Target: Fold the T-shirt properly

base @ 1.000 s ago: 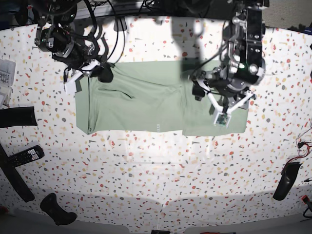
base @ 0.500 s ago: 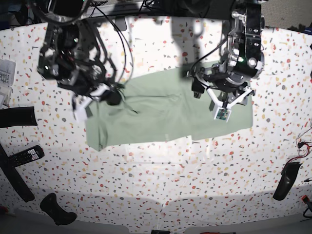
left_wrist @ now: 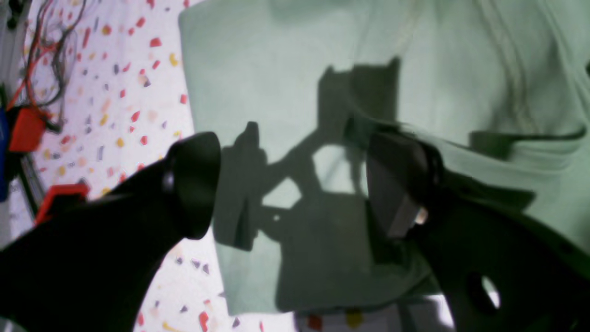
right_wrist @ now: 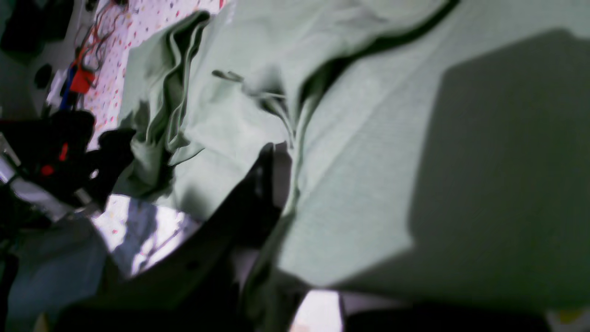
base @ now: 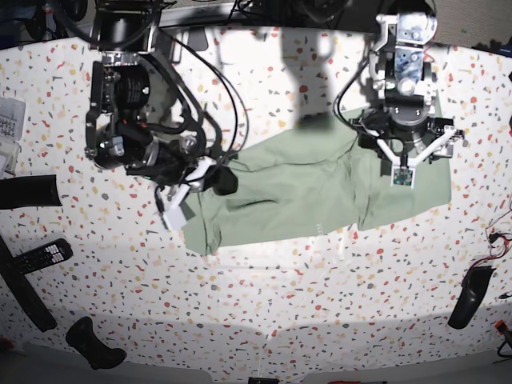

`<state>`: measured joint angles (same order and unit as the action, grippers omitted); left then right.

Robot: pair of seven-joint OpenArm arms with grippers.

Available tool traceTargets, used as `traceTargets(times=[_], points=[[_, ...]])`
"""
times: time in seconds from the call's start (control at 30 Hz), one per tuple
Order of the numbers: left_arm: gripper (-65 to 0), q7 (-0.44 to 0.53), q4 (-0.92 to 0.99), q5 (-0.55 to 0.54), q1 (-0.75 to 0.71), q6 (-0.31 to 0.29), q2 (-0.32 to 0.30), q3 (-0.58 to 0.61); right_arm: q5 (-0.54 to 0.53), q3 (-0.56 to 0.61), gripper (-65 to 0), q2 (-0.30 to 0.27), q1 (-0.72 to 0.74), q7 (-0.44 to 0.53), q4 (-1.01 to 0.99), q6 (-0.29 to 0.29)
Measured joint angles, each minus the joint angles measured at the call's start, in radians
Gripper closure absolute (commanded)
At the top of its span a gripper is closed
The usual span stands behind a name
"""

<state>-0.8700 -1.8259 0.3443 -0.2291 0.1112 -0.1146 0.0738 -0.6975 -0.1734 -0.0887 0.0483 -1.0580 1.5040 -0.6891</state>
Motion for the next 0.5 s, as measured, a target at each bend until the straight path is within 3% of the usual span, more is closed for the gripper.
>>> traceTargets(times=[0.17, 0.33, 0.5], points=[[-45.1, 0.056, 0.001, -0.113, 0.002, -0.01, -0.058, -0.002, 0.05, -0.067, 0.0, 0.0, 0.002, 0.0, 0.0, 0.0], [-45.1, 0.071, 0.002, -0.249, 0.002, -0.093, -0.034, 0.004, 0.047, -0.134, 0.0, 0.001, 0.002, -0.002, -0.001, 0.0], [-45.1, 0.145, 0.057, -0.258, 0.009, -0.092, -0.027, 0.07, 0.062, -0.236, 0.0, 0.0, 0.002, -0.01, -0.001, 0.0]])
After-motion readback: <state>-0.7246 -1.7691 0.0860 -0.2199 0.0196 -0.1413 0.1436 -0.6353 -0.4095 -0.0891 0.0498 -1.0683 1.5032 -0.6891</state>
